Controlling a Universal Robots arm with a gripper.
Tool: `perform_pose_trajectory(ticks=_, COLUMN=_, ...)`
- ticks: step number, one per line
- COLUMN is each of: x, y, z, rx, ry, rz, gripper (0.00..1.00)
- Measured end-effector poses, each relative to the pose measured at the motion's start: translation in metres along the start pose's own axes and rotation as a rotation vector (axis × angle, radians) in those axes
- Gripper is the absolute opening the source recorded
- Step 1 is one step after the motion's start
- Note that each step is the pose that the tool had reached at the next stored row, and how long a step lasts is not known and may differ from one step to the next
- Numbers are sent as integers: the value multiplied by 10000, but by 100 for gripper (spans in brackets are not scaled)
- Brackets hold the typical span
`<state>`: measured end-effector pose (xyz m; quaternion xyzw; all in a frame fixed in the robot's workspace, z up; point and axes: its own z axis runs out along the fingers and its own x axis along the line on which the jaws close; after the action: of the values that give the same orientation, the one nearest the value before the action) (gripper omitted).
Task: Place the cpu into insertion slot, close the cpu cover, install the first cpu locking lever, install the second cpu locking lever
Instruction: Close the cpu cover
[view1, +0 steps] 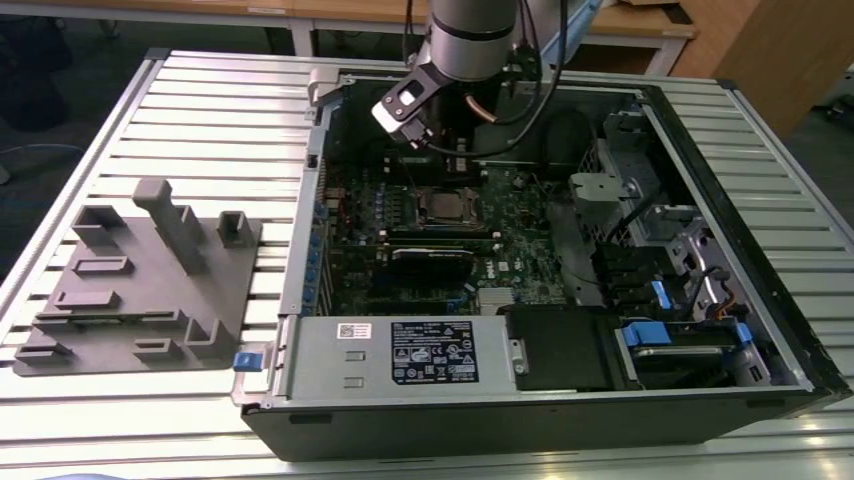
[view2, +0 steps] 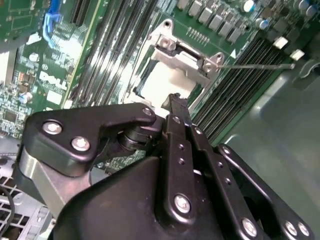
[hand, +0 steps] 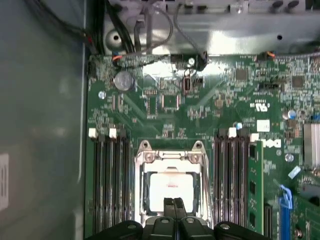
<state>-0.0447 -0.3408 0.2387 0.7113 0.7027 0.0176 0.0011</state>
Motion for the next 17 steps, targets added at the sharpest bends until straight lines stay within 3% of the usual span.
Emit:
perform_pose_trajectory(ticks=5, x=-2, y=-25, z=42, rx=1, ry=-14, rz=-1, gripper=11)
perform_pose_trajectory(ticks=9, x=-3, y=-27, z=79, rx=1, ry=-73, rz=-3, gripper=11)
perform_pose_trajectory(ticks=17, x=-2, y=-27, z=91, rx=-1, ry=-84, rz=-2, gripper=11)
